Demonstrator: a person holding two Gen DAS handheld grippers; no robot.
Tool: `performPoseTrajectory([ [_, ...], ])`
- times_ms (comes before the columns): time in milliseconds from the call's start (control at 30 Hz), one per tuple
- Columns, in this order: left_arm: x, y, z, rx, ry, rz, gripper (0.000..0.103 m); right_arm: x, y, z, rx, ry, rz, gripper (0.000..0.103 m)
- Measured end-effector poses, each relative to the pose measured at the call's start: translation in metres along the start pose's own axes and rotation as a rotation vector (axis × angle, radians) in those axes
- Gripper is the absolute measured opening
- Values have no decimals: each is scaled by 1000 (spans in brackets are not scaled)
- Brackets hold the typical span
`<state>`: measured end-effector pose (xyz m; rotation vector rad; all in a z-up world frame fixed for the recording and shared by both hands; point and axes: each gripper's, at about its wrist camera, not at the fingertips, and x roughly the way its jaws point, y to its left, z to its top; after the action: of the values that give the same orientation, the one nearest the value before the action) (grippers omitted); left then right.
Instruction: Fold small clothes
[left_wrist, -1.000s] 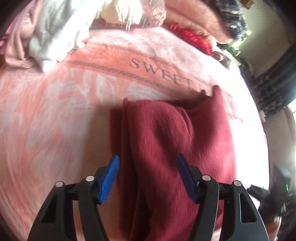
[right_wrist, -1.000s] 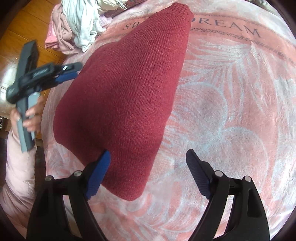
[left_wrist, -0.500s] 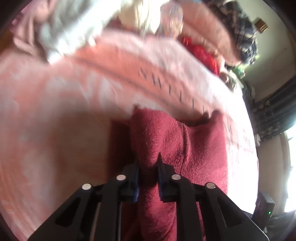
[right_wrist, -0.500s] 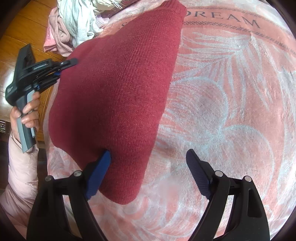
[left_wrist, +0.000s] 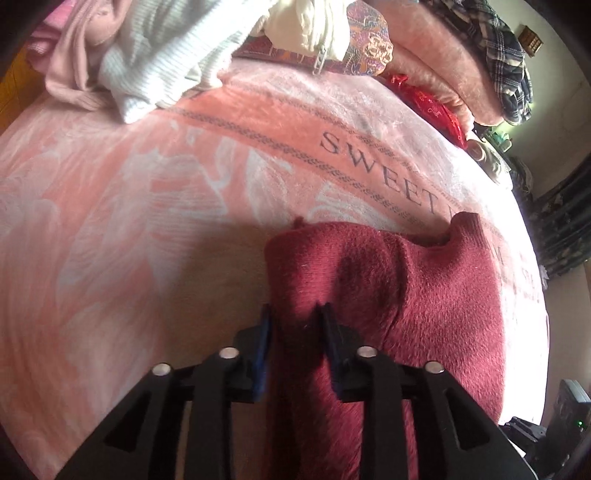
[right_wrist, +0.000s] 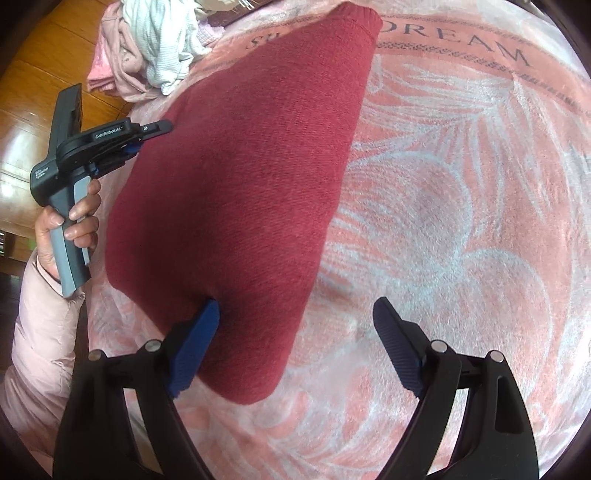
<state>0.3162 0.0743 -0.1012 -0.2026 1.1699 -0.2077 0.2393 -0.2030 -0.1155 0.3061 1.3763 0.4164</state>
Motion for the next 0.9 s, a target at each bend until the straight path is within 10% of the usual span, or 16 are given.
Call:
performPoseTrajectory([
  [267,-57,-3,-75,130,16,98,71,-27,11,-38,-31,-52,-4,85],
  [733,-46,-12,-139,107,62,208,76,9,50,-64,-52,-34,-151,82],
  [800,-39,-14,-137,121,71,224,64,15,54,-59,-47,-36,-162,71],
  [900,-30,-22,-135,152,118,201,24,14,45,-55,-18,-36,-176,24],
])
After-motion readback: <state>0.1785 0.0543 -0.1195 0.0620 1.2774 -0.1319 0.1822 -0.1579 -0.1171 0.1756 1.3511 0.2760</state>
